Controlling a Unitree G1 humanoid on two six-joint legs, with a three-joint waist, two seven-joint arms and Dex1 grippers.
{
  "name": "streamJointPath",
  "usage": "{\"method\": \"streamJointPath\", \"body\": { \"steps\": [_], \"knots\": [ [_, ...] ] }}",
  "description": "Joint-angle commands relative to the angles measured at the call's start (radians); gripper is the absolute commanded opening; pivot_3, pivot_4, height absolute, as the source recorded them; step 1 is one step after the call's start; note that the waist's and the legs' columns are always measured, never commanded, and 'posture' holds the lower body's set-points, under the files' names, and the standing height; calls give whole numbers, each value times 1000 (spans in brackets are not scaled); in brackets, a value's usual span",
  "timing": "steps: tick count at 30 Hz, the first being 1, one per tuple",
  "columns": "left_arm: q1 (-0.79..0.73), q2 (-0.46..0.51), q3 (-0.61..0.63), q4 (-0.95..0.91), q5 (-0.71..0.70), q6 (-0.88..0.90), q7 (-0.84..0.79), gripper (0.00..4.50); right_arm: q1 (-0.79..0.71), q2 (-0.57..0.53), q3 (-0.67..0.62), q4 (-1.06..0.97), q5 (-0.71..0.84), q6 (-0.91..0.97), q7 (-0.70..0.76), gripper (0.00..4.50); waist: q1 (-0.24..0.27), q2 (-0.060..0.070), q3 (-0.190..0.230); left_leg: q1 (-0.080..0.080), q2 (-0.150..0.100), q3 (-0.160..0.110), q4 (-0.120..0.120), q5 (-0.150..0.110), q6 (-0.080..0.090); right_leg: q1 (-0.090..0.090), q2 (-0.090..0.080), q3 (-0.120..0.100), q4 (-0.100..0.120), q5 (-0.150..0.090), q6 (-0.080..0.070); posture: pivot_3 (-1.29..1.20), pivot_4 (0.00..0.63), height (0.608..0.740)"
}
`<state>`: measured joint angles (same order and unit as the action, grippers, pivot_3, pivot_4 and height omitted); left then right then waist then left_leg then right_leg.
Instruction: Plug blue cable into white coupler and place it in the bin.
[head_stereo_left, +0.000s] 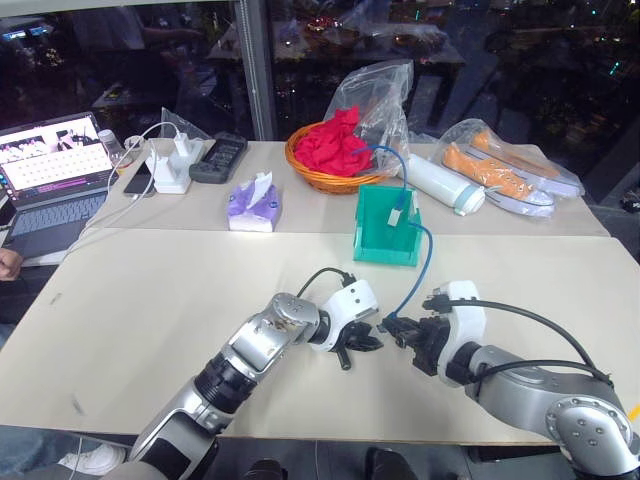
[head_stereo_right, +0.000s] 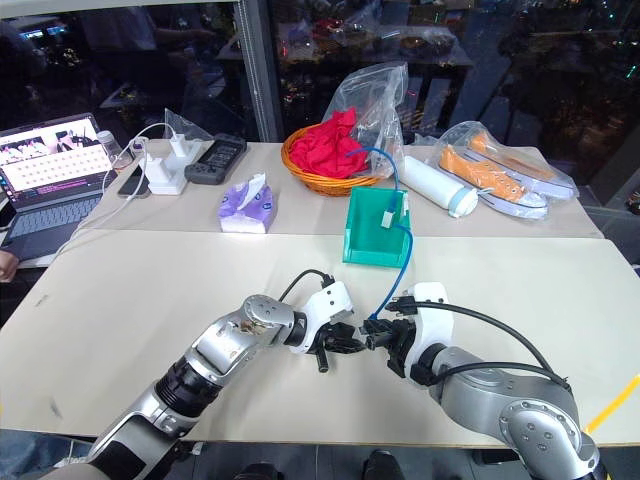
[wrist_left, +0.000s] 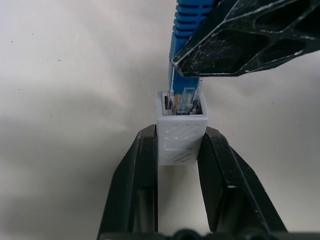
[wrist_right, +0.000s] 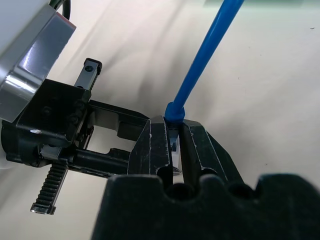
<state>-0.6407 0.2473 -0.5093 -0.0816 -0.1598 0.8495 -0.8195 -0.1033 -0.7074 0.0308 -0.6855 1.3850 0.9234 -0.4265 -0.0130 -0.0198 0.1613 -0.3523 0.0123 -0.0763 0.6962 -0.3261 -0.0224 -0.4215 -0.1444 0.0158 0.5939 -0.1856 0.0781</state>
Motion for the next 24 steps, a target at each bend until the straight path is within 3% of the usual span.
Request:
{"method": "streamJointPath", "body": {
  "steps": [1,24],
  "knots": [
    [-45,-34,74,-132,-19,-58,41,640,51,-23,103,40,2,123,16,0,0,0,0,0,0,0,0,0,0,0,0,0,0,0,0,0,150,740],
    [-132,-131,138,-121,-82,10,146,640,65,-52,124,64,-10,148,99,0,1,0,0,0,0,0,1,0,0,0,0,0,0,0,0,0,150,740]
  ]
}}
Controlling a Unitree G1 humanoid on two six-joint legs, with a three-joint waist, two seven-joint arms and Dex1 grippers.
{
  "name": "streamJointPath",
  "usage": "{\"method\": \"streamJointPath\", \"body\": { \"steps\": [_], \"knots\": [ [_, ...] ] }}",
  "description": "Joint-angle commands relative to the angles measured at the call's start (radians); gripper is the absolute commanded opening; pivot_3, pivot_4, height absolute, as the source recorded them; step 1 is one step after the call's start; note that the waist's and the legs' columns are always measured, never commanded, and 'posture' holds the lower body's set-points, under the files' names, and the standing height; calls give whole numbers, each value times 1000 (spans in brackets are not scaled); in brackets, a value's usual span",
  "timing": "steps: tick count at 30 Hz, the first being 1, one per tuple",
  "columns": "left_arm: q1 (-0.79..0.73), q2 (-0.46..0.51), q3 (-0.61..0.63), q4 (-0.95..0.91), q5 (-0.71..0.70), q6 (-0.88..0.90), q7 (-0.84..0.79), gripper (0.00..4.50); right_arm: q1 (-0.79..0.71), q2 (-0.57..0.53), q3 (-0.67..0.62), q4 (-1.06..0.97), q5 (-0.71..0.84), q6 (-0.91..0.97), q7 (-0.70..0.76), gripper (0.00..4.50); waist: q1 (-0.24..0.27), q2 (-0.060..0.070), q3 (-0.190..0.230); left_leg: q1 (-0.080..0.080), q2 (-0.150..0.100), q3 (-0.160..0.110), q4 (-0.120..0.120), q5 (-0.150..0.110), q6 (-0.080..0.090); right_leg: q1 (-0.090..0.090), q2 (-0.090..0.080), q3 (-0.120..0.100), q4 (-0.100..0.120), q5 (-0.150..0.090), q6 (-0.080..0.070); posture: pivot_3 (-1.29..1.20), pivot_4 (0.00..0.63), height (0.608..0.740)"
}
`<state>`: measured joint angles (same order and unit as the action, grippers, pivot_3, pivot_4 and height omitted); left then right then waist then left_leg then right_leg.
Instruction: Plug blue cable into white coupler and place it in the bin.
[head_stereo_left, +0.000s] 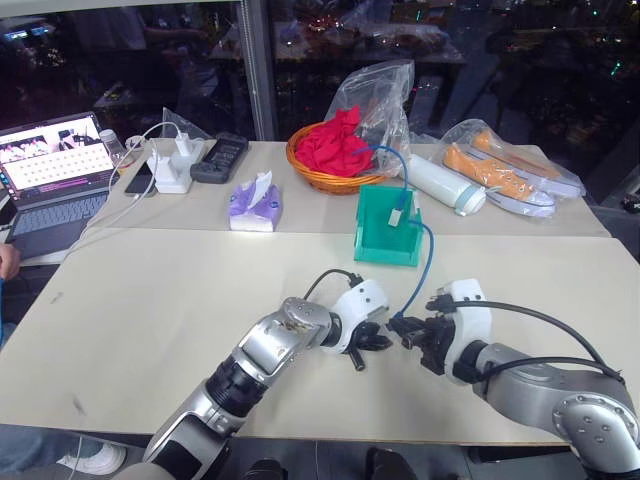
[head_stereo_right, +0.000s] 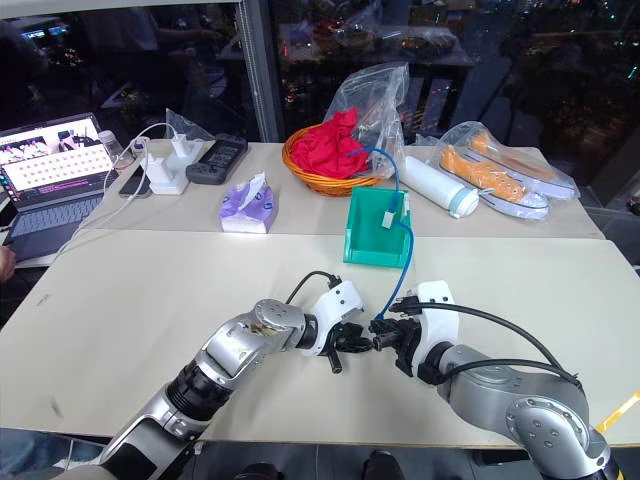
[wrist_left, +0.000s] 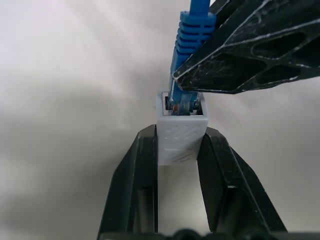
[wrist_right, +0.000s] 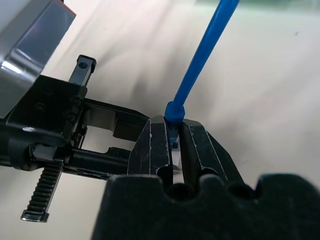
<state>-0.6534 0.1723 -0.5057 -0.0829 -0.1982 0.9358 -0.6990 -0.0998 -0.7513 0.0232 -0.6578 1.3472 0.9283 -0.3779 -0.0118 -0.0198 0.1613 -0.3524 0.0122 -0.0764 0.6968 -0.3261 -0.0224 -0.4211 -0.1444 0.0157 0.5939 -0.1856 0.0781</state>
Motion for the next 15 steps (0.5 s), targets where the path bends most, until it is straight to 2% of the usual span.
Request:
{"method": "streamJointPath", "body": {
  "steps": [1,9,15],
  "knots": [
    [-122,-58,134,-119,-46,-73,26,640,60,-10,132,38,26,146,56,0,0,0,0,0,0,0,0,0,0,0,0,0,0,0,0,0,150,740],
    [-134,-61,141,-125,-65,-51,38,640,58,0,137,46,19,142,70,0,0,0,0,0,0,0,0,0,0,0,0,0,0,0,0,0,150,740],
    [-96,-15,110,-127,-52,-70,27,640,36,31,84,71,22,92,76,0,0,0,0,0,0,0,0,0,0,0,0,0,0,0,0,0,150,740]
  ]
}}
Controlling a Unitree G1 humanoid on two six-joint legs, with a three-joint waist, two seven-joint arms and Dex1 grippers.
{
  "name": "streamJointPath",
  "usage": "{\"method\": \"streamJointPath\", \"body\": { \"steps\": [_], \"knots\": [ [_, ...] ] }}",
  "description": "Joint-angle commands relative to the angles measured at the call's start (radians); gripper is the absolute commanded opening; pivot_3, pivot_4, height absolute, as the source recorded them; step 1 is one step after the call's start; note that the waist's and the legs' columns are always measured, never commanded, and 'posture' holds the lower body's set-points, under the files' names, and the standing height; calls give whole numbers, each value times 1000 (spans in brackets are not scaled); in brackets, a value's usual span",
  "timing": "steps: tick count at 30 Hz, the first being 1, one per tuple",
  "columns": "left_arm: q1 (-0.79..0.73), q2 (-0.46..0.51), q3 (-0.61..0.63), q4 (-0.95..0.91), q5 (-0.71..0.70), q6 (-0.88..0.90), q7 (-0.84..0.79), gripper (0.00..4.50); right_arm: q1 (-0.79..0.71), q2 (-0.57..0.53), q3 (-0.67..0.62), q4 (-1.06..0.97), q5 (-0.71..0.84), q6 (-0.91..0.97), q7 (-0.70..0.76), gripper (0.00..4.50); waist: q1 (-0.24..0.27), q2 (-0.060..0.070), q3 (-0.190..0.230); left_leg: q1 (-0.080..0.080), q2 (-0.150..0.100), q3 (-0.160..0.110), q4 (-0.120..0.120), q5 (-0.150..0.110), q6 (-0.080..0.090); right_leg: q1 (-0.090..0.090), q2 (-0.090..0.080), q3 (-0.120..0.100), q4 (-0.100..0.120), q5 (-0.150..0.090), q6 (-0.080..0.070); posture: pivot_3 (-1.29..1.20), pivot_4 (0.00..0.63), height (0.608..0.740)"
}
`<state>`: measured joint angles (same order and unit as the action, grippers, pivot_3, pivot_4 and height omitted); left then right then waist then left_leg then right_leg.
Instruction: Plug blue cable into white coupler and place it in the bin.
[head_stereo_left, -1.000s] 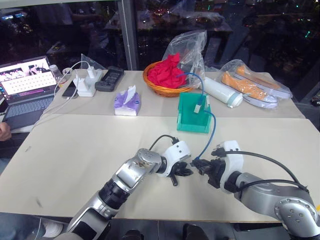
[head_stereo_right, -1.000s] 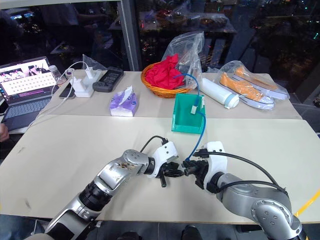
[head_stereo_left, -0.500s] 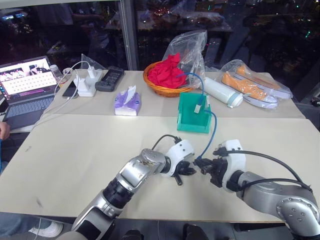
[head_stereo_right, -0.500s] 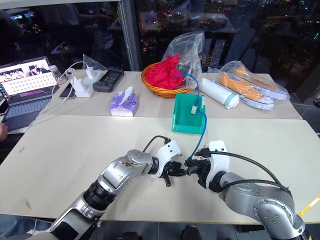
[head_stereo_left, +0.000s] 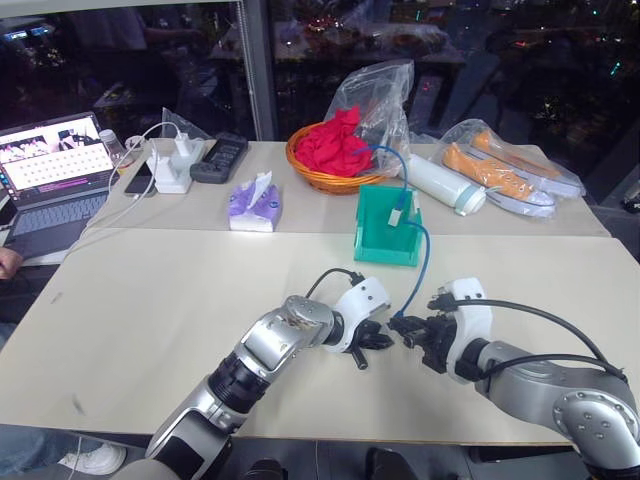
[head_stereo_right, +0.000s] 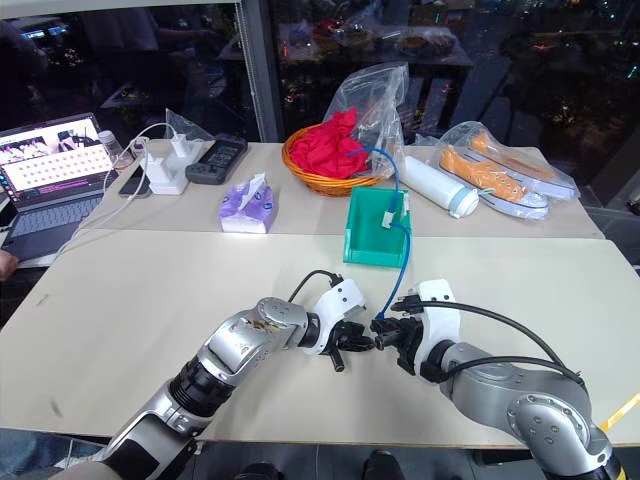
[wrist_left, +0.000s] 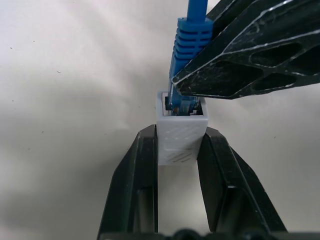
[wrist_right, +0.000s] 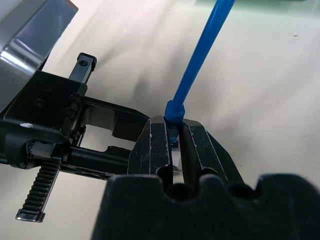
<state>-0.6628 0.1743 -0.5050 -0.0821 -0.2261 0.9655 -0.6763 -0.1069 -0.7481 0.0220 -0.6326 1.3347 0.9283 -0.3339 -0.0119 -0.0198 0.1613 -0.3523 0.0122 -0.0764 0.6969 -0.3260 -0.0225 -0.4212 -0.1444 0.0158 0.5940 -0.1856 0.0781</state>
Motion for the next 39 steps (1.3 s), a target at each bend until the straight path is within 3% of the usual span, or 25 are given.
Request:
{"method": "streamJointPath", "body": {
  "steps": [1,3,5,11,20,24,27,30,32,39],
  "knots": [
    [-74,-5,100,-125,-16,-108,2,640,36,36,71,53,39,84,25,0,0,0,0,0,0,0,0,0,0,0,0,0,0,0,0,0,150,740],
    [-37,35,72,-129,-4,-134,-20,640,21,49,42,55,40,69,13,0,-1,0,0,0,0,0,0,0,0,0,0,0,0,0,0,0,150,740],
    [-9,52,70,-132,-11,-140,-30,1640,13,59,29,48,42,65,2,0,-1,0,0,0,0,0,0,0,0,-1,0,0,0,0,0,0,150,740],
    [45,94,100,-140,-32,-166,-56,3719,-31,73,-37,24,133,31,-88,0,0,1,-1,1,0,0,0,0,0,1,0,0,0,0,0,0,150,740],
    [167,224,227,-191,-106,-197,-130,3719,-324,-32,-102,125,297,13,-160,0,-6,1,0,1,0,0,0,0,0,-1,0,1,0,0,0,0,150,740],
    [211,221,299,-191,-122,-235,-101,3719,-583,-41,-65,326,102,36,-15,0,-3,1,0,0,0,1,0,1,-1,-1,0,1,0,0,0,0,150,740],
    [211,176,336,-170,-107,-244,-21,3719,-686,-48,54,492,-187,-31,198,0,1,1,0,0,0,0,-1,1,-1,-1,0,-1,0,0,0,0,150,740],
    [195,120,364,-137,-69,-289,79,3719,-783,18,152,731,-450,-172,362,0,-3,1,0,-1,0,1,0,2,-3,0,0,0,-1,1,1,0,150,740],
    [191,107,360,-128,-49,-296,112,3742,-822,62,173,832,-542,-212,447,978,-8,1,0,-1,0,1,-1,4,-7,-1,0,0,-1,1,1,0,150,740],
    [210,120,349,-115,51,-420,183,3742,-861,111,66,888,-670,-220,571,3289,-17,1,0,-1,0,1,-2,5,-9,-3,-1,0,-1,1,1,0,150,740]
  ]
}}
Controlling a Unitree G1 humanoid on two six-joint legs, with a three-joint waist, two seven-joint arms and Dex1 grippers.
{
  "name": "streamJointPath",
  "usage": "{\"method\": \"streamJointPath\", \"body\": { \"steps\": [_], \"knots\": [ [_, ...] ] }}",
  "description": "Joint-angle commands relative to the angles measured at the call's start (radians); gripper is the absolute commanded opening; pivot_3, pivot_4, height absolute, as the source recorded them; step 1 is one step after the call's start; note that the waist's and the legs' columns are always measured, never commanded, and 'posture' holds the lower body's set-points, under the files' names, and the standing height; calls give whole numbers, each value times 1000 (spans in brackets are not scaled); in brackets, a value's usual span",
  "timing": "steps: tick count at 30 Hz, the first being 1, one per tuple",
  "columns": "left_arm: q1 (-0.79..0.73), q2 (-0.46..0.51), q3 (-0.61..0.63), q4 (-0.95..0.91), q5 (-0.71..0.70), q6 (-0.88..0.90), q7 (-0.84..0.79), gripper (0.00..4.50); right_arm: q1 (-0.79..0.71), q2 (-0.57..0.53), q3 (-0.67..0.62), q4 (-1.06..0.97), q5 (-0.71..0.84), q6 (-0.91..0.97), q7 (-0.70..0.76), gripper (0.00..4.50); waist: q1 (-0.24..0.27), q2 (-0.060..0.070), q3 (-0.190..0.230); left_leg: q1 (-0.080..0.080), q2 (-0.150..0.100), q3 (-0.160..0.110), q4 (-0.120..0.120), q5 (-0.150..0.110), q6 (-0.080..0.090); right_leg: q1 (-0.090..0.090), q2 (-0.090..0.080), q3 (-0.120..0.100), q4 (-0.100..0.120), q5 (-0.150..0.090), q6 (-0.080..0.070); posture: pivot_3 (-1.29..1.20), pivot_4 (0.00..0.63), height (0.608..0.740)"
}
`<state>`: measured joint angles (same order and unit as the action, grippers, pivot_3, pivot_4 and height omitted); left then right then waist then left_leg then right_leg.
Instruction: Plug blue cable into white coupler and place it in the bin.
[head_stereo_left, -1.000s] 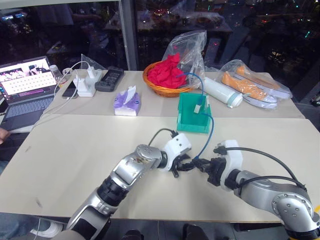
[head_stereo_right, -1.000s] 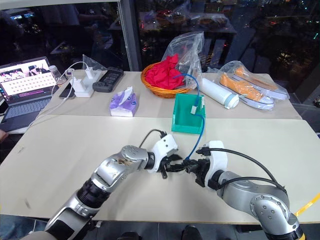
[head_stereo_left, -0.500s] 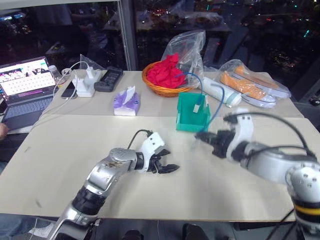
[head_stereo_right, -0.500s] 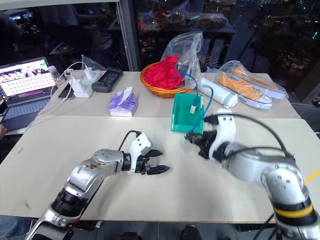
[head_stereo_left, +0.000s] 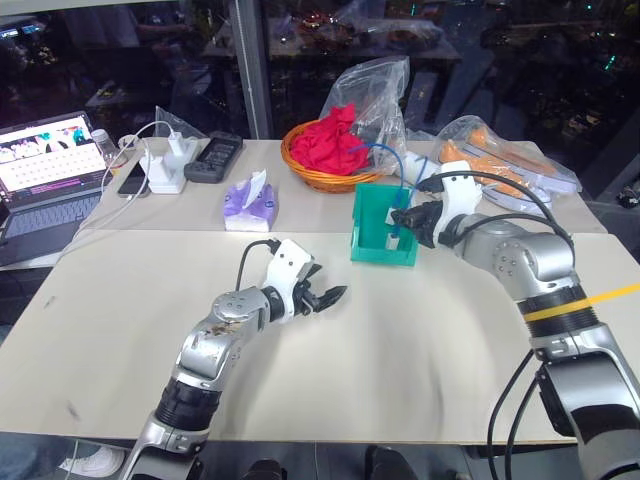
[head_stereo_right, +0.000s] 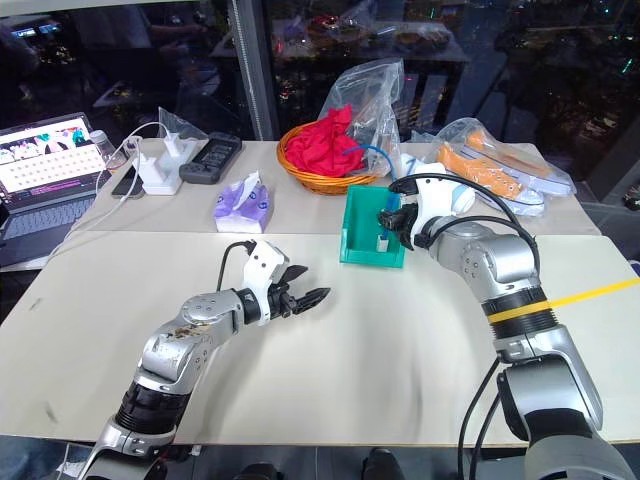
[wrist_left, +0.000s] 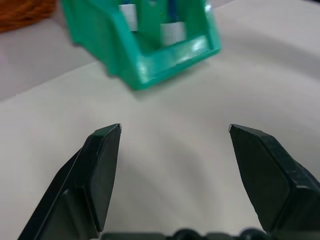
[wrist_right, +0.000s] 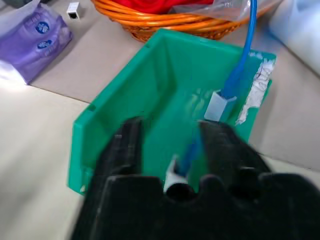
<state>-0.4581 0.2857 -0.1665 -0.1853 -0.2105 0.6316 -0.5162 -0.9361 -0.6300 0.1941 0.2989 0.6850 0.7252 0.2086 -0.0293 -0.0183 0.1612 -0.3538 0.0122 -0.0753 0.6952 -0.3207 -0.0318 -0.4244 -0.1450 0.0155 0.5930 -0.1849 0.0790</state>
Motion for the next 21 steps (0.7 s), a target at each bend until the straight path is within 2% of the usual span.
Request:
{"method": "streamJointPath", "body": {
  "steps": [1,2,4,8,11,13,15,19,21],
  "knots": [
    [7,16,15,-5,47,-111,25,3742,-24,-12,-141,-78,-11,4,29,3572,2,0,0,0,0,0,0,0,0,0,0,0,0,0,0,0,150,740],
    [6,24,17,2,58,-126,27,3742,-13,-18,-174,-117,1,28,31,4025,2,0,0,0,0,0,0,0,0,0,0,0,0,0,0,0,150,740],
    [5,46,37,13,51,-138,10,3742,39,-55,-255,-253,58,100,40,4486,5,0,0,0,0,0,0,0,0,0,0,0,0,0,0,0,150,740],
    [17,61,117,9,-46,-104,-45,3742,237,-169,-403,-549,151,175,137,4486,16,0,0,0,0,-1,0,0,1,0,0,0,0,0,0,0,150,740],
    [60,83,168,19,-97,-110,-93,3742,511,-228,-518,-759,150,134,225,4486,18,0,0,0,0,-1,0,-3,5,1,0,-1,0,0,0,0,150,740],
    [90,107,182,35,-99,-146,-121,3742,677,-200,-587,-837,153,95,253,4486,18,0,0,1,0,-1,0,-4,8,2,0,-1,0,0,0,0,150,740],
    [113,114,210,62,-118,-167,-140,3742,812,-179,-601,-895,111,44,278,4486,12,0,0,1,0,0,0,-5,8,1,0,0,0,0,0,0,150,740],
    [141,119,241,124,-129,-217,-156,3742,959,-111,-583,-913,27,-43,281,4486,11,0,0,3,0,1,2,-4,7,2,0,2,1,1,-1,0,150,740],
    [144,153,219,137,-109,-217,-189,3742,1007,-78,-562,-879,-24,-92,282,4486,12,0,0,7,0,0,2,-4,7,5,0,2,2,0,-1,0,150,740]
  ]
}}
